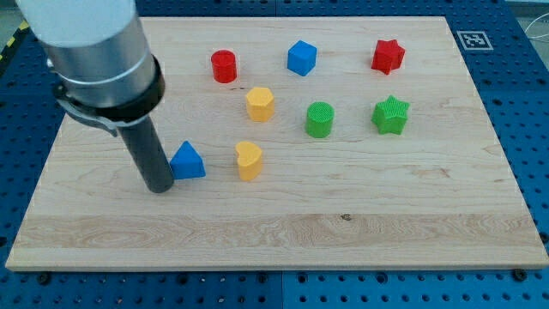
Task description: Move blue triangle towards yellow hexagon
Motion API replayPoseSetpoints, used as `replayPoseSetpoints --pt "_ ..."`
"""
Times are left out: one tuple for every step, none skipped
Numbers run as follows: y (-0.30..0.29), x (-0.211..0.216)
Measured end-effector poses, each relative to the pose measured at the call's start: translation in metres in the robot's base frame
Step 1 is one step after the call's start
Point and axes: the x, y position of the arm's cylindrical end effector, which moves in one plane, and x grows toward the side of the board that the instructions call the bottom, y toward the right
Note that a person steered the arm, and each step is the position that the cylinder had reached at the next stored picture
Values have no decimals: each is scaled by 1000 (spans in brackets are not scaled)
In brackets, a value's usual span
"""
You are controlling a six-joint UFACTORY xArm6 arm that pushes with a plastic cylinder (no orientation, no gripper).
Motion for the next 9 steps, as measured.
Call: replayPoseSetpoints --pt "16 -11" --pt "17 -45" --pt "17 -68" --pt "17 -63" --pt "21 -60" --pt "39 -50" --pt "58 -50" --pt "62 -58" --pt "62 -67"
